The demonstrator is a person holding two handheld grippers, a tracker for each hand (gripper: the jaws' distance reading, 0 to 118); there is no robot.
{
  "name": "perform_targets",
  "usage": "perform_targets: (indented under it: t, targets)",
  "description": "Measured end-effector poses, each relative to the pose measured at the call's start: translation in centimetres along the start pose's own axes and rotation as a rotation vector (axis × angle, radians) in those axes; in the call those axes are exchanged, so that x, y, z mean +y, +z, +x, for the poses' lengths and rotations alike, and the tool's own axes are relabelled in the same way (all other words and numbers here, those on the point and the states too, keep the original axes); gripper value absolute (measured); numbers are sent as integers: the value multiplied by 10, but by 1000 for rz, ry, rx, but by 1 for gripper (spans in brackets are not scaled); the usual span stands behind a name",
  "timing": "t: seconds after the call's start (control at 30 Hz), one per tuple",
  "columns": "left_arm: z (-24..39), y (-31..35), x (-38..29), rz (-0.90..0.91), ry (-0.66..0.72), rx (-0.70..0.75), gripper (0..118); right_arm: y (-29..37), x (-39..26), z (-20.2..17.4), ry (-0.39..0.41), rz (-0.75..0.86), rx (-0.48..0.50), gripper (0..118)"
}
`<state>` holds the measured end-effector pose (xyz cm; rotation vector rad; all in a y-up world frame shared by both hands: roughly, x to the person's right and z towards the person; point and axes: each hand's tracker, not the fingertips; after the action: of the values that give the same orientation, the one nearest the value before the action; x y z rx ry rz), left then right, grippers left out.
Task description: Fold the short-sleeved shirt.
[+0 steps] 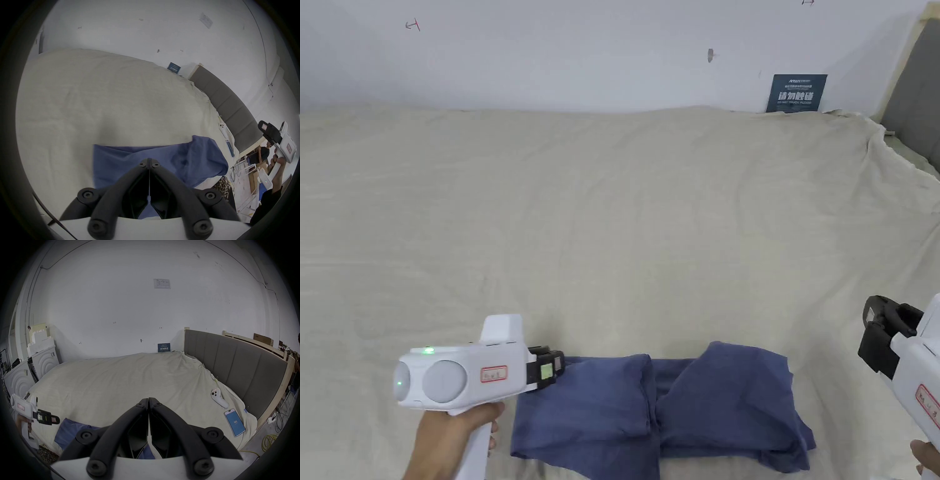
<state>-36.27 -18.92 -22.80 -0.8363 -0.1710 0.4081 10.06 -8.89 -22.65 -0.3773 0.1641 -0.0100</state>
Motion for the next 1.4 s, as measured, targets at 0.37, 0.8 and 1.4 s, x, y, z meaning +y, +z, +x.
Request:
perform_targets:
  t: [0.37, 0.8, 1.4]
  targets:
    - [-80, -21, -14, -134, 145, 18, 93, -6, 0, -13, 16, -17, 24, 0]
    - [-81, -49, -22, -144, 233, -60, 54, -9, -3, -7, 17, -41, -3, 0]
    - [-86, 14, -16, -70, 193, 32, 9, -11, 4, -8, 11, -19, 20, 0]
